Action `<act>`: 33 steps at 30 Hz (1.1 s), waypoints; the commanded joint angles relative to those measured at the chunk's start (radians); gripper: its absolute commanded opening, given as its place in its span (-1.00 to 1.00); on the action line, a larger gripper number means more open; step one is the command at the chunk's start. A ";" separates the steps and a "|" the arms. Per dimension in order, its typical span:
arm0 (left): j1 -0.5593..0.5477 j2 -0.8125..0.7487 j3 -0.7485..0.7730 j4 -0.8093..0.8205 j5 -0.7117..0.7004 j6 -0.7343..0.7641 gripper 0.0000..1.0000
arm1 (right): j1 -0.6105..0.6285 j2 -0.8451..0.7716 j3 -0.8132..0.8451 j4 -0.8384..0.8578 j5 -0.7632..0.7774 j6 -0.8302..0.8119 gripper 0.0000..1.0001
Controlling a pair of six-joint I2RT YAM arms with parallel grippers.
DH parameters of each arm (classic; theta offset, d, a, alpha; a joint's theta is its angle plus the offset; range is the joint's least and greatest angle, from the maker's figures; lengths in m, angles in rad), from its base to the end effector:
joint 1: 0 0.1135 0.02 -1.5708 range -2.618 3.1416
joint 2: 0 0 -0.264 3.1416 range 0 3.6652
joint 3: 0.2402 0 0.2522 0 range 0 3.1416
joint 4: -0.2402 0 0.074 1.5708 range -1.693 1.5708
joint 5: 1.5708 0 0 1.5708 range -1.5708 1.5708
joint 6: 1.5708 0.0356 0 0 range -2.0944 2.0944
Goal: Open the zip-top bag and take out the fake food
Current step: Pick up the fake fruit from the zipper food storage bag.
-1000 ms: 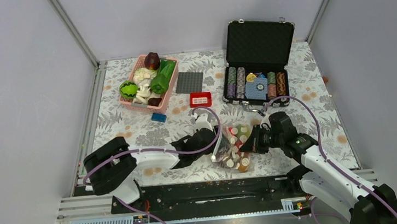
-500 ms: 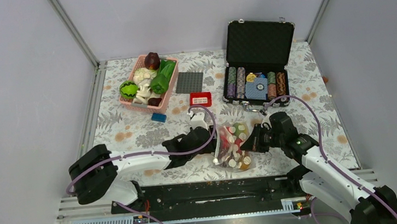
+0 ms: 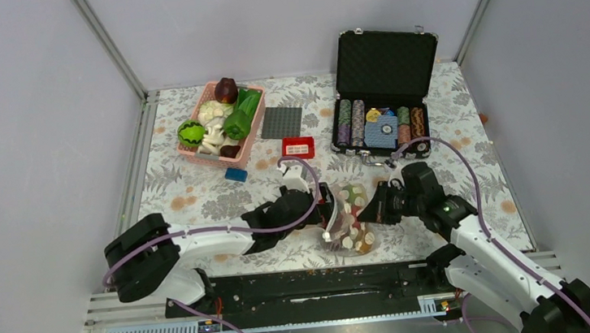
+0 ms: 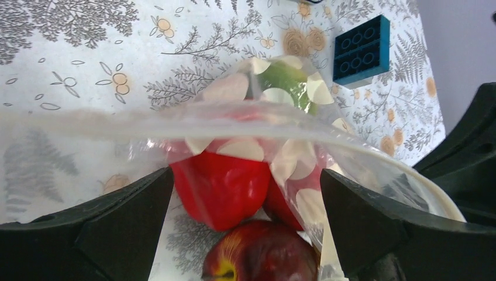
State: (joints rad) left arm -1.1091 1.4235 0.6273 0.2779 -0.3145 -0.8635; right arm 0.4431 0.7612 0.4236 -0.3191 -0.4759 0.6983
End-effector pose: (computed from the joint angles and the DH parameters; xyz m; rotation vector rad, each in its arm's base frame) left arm 0.1387 -0.2540 0.1881 0.0676 2.1821 -0.8630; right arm 0.1408 0.0848 0.2066 0.0213 2.3953 1.1174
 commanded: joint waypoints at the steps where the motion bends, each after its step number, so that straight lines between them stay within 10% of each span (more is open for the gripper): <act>1: 0.008 0.037 -0.033 0.156 -0.005 -0.054 0.98 | 0.008 -0.030 0.117 -0.072 -0.033 -0.059 -1.00; 33: 0.014 0.012 -0.273 0.404 -0.024 -0.186 0.97 | 0.009 -0.085 0.314 -0.246 0.037 -0.128 -1.00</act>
State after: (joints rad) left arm -1.0977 1.4208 0.3508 0.6079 -0.3233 -1.0309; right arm 0.4435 0.6868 0.6899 -0.5701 -0.4129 0.5961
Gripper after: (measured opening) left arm 0.985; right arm 0.016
